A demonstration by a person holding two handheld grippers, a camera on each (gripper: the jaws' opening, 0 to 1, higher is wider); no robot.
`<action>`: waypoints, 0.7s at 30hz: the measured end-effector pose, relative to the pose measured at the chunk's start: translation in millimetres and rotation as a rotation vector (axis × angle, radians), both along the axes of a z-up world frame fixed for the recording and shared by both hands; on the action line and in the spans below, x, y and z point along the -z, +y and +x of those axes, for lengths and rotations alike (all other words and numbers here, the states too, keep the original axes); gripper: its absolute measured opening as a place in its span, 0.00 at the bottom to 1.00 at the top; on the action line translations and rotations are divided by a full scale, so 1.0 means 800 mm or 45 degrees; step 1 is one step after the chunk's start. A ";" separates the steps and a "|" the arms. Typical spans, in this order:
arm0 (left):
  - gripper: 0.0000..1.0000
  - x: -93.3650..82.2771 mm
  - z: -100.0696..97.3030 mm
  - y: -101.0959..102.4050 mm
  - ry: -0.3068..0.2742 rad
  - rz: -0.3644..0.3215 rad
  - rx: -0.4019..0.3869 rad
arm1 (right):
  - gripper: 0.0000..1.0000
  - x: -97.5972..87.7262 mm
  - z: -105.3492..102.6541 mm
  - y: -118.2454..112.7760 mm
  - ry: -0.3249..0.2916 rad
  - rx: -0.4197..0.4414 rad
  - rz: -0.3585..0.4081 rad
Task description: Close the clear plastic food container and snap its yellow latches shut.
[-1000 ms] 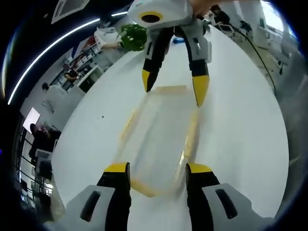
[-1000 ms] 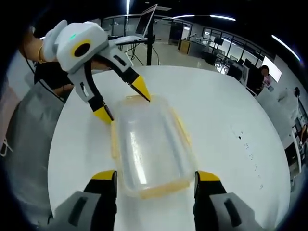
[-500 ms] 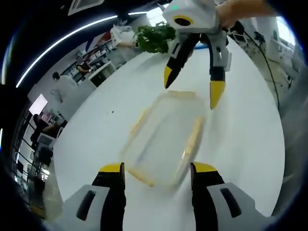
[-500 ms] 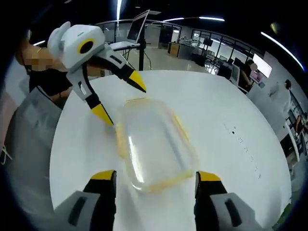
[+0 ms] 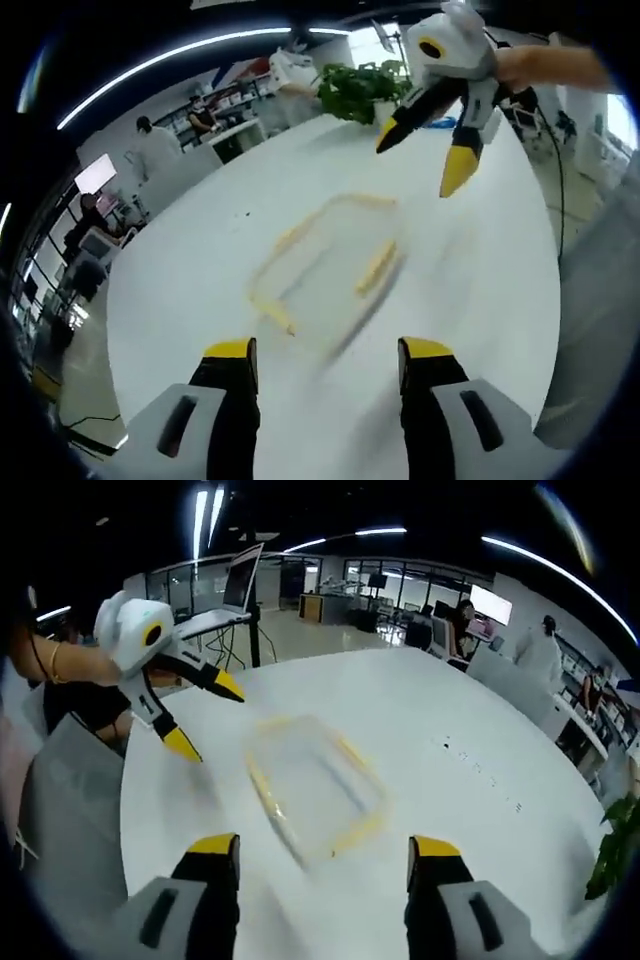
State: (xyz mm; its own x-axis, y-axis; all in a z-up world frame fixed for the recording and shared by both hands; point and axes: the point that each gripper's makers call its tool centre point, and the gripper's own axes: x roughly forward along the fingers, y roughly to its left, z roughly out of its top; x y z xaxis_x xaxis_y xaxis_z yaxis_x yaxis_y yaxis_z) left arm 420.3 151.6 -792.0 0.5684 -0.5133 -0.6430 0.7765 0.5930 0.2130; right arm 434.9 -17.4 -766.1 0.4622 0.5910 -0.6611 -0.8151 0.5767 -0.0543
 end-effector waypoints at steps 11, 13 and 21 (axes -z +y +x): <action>0.66 -0.032 -0.033 0.022 -0.010 -0.246 -0.098 | 0.68 -0.022 -0.048 -0.007 0.014 0.112 0.193; 0.66 -0.042 -0.041 0.029 -0.012 -0.261 -0.120 | 0.68 -0.027 -0.054 -0.008 0.002 0.128 0.220; 0.67 -0.090 -0.067 0.050 -0.102 -0.379 -0.191 | 0.68 -0.048 -0.092 -0.007 -0.028 0.209 0.332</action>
